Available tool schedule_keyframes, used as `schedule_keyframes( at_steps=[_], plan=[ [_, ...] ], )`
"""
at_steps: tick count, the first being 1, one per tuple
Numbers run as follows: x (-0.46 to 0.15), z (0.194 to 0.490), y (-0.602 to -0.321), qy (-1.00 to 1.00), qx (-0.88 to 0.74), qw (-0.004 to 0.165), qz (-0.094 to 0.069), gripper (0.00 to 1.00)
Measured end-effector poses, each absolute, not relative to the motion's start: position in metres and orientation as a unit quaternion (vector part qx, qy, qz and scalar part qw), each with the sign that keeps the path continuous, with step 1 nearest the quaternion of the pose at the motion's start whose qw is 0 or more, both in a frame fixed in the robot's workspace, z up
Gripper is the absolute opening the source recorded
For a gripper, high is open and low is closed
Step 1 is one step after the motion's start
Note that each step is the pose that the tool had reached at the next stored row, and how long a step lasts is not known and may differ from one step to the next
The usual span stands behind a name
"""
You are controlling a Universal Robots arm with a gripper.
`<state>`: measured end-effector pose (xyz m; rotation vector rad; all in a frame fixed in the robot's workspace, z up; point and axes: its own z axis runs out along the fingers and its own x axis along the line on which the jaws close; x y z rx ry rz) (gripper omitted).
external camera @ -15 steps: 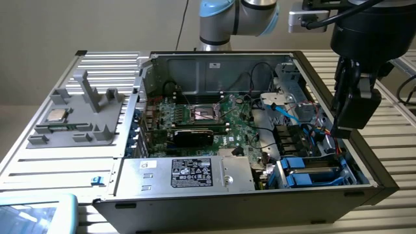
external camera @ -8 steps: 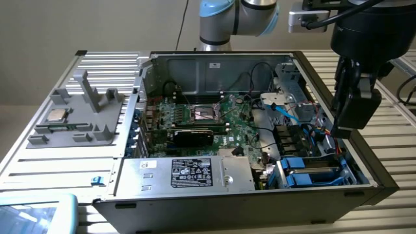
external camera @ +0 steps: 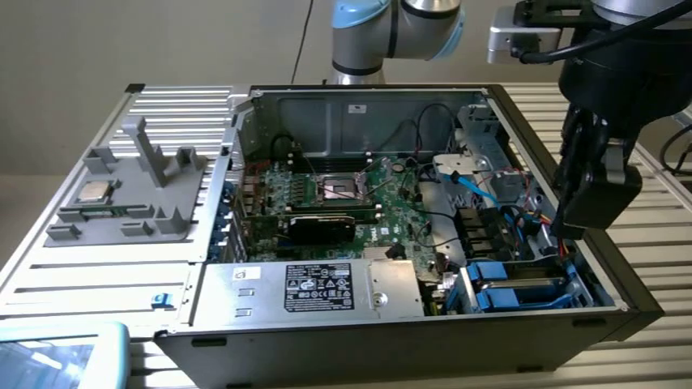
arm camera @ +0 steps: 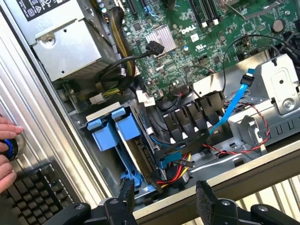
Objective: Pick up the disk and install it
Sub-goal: 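Insert the first disk wire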
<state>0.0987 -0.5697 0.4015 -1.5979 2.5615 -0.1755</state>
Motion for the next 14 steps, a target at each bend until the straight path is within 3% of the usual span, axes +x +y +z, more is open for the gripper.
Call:
schedule_keyframes(
  at_steps=[5,14],
  plan=[
    [0.1007,0.3996,-0.5741,0.843,-0.533,0.053,-0.050,0.64],
    [0.1018,0.3984,-0.5741,0.804,-0.591,0.060,-0.039,0.64]
  ],
)
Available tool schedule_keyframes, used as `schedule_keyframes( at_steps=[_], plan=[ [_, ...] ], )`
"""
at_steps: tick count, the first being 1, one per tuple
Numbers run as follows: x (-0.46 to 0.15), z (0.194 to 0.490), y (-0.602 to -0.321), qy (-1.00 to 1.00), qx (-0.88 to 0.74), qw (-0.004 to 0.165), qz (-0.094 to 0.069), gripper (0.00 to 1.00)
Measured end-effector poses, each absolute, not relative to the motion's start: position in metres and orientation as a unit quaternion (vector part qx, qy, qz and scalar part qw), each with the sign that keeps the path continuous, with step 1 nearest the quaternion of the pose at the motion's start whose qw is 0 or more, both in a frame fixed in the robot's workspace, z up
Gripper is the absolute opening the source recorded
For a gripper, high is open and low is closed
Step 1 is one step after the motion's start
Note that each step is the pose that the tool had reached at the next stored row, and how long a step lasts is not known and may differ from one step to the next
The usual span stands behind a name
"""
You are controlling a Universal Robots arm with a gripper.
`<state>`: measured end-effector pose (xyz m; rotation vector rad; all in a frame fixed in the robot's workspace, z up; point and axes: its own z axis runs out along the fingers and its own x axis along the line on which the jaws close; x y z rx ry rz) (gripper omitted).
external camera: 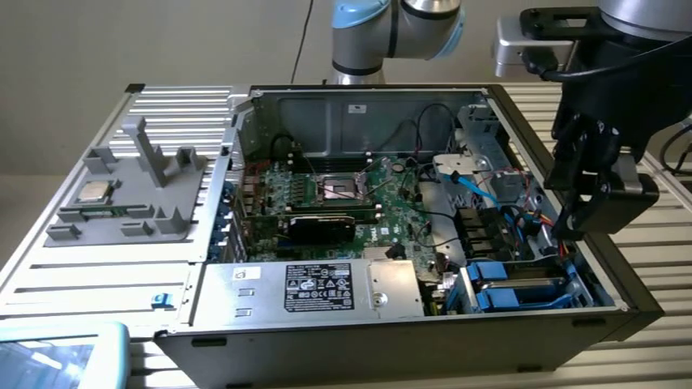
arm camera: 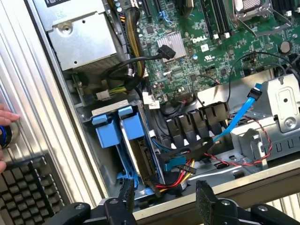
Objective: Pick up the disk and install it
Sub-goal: 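Insert the first disk wire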
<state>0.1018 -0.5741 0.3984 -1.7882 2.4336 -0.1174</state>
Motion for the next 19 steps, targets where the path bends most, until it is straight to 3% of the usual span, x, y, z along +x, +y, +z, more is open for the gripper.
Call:
schedule_keyframes(
  at_steps=[6,9,19],
  plan=[
    [0.1021,0.3977,-0.5742,0.780,-0.621,0.074,-0.020,0.64],
    [0.1022,0.3974,-0.5741,0.765,-0.640,0.073,-0.014,0.64],
    [0.1024,0.3971,-0.5742,0.731,-0.678,0.072,-0.010,0.64]
  ],
)
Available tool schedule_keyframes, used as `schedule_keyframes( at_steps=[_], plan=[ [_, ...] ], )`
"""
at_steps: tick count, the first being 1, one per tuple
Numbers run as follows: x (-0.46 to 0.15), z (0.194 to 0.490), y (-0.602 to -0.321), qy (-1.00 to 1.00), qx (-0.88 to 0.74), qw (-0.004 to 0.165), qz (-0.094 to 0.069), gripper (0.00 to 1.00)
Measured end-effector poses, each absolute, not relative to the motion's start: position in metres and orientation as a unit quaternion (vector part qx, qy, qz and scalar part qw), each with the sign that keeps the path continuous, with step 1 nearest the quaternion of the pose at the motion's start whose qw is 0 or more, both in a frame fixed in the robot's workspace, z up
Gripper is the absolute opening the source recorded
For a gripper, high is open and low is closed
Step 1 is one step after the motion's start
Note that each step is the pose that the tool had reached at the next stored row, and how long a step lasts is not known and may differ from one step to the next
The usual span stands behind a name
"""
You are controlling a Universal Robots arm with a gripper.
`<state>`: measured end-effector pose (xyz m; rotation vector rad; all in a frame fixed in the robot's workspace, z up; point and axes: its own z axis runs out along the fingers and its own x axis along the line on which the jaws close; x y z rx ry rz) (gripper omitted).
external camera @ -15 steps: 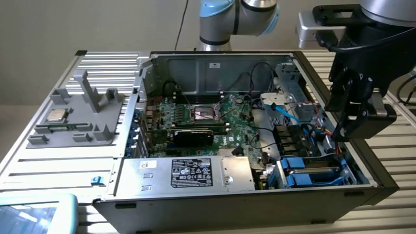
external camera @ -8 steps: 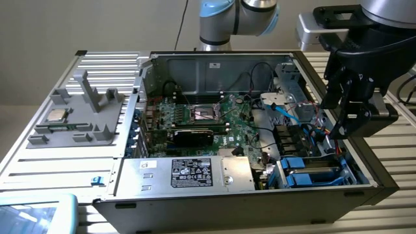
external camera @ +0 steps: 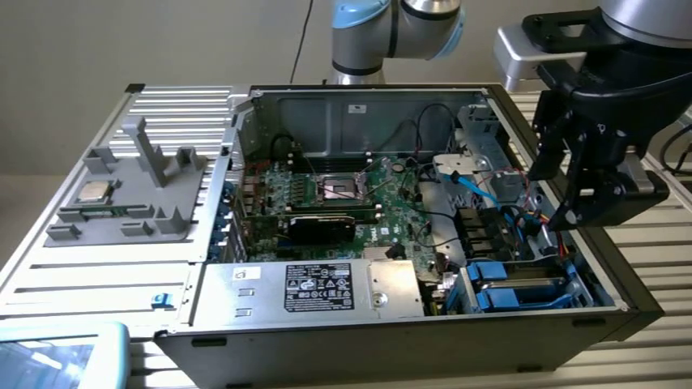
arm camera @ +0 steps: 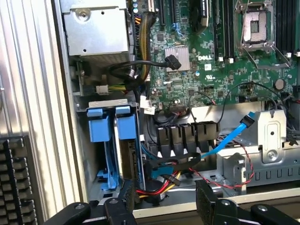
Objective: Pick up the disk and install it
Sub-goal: 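Insert the first disk wire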
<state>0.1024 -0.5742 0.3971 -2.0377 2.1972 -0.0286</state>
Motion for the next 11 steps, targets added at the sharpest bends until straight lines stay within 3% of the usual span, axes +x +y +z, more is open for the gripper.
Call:
schedule_keyframes(
  at_steps=[11],
  plan=[
    [0.115,0.397,-0.581,0.715,-0.697,0.056,0.007,0.64]
  ],
)
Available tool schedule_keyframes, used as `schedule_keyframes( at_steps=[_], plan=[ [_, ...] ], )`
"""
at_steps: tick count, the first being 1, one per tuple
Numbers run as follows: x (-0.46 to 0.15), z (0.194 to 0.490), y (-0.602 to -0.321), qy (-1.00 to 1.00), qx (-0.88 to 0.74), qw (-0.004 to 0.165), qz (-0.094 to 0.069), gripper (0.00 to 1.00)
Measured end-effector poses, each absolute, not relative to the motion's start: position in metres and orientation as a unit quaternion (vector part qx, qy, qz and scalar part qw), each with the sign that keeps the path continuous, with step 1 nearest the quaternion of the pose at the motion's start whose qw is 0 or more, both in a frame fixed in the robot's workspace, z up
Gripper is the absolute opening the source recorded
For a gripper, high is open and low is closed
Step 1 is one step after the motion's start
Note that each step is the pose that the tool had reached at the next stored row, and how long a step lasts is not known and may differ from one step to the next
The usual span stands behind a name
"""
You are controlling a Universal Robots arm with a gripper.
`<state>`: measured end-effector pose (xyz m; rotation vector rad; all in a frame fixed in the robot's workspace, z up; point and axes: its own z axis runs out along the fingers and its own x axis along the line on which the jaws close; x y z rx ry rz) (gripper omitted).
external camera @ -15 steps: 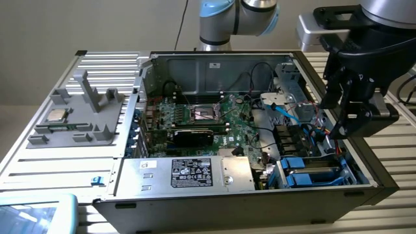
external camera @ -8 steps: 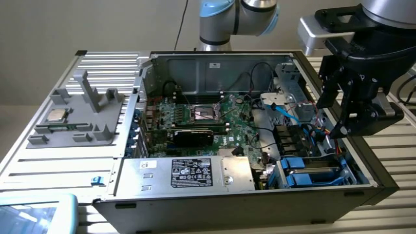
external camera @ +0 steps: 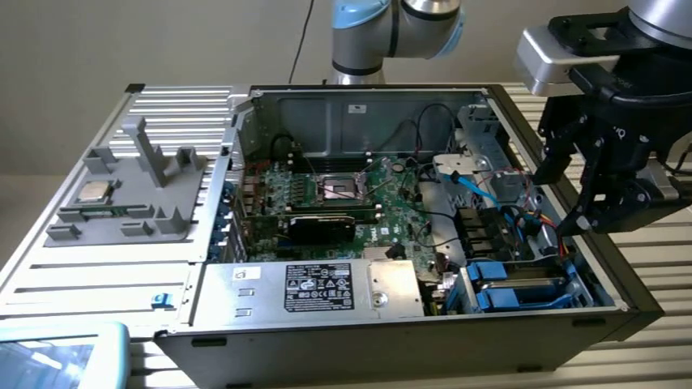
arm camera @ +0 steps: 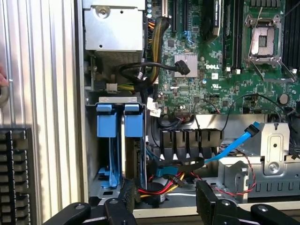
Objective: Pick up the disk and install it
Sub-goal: 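Insert the first disk wire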
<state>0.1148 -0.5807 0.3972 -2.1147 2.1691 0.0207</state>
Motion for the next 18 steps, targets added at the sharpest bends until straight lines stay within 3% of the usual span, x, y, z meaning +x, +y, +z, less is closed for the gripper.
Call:
schedule_keyframes(
  at_steps=[9,14,18],
  plan=[
    [0.130,0.397,-0.585,0.716,-0.696,0.035,0.029,0.64],
    [0.131,0.398,-0.592,0.715,-0.695,0.046,0.051,0.64],
    [0.131,0.398,-0.602,0.715,-0.694,0.045,0.063,0.64]
  ],
)
